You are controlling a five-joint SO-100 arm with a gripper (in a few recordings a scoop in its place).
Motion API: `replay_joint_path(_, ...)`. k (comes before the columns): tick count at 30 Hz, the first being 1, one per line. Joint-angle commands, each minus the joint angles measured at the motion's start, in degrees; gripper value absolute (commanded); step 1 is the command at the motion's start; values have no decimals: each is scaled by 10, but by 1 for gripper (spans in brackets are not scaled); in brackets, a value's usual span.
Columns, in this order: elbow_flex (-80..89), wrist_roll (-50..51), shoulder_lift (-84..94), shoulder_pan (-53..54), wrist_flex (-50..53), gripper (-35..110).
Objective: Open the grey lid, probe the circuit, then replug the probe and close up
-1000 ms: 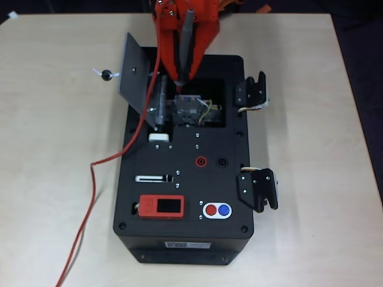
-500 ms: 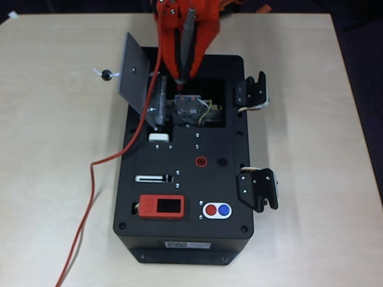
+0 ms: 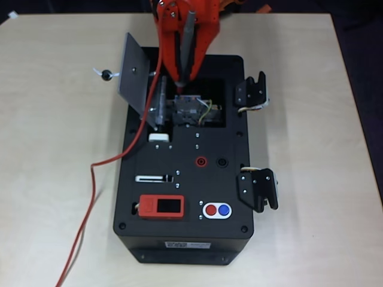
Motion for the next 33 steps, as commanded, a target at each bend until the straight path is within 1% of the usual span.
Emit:
replay_joint_path(1,15,-2,26,11,-13,0)
replay_joint_path(17,147,6,77,10,-119,0)
replay_joint_path(33,151,4,83,14,-124,0)
